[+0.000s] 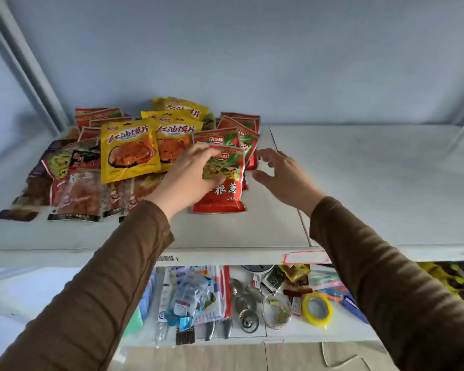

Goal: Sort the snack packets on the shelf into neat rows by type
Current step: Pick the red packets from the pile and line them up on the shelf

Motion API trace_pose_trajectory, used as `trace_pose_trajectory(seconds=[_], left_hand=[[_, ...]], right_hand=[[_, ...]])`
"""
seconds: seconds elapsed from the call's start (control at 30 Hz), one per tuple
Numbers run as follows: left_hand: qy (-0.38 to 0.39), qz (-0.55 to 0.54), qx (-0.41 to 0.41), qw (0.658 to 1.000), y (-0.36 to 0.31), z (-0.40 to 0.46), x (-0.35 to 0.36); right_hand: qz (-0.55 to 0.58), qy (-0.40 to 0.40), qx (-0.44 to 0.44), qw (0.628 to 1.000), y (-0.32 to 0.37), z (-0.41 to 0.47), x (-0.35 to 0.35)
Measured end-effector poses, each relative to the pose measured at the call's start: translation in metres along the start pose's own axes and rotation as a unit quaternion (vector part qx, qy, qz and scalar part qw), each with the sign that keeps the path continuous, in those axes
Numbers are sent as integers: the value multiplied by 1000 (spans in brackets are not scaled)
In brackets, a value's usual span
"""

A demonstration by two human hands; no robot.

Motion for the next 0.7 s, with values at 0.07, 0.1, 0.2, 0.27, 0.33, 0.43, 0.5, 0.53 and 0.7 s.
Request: trace_pose_trajectory(seconds=[0.07,0.1,0.2,0.27,0.33,0.43,0.5,0.53,0.7], left_hand=[[-9,6,-17,1000,3,8,0],[-12,12,-29,999,6,11,0],[-17,20,-58,998,14,20,2],[-31,33,-77,996,19,25,2],[-35,31,-106,993,25,27,5],[-45,27,-124,991,30,30,11],[-62,9,-122,991,31,33,12],[-66,-2,-121,990,31,34,12],[-59,-55,-118,990,30,41,16]], right_hand=[[37,11,3,999,-4,13,2],[54,16,6,998,-7,20,5],[106,37,42,993,-11,37,15],[143,34,65,987,-15,46,18],[172,38,76,981,-15,52,24],[188,34,78,978,-10,56,30],[199,29,85,976,-8,59,33],[215,32,93,972,-8,59,34],[330,41,106,937,-8,63,40]])
Point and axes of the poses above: each hand's wrist, its own z-axis towards the middle knuckle, its own x-axis out of the palm, y = z × x, the point moved 3 cm from there along z, towards the middle knuckle, and after that the axes turned 8 degrees about y, right-handed, at the moved point
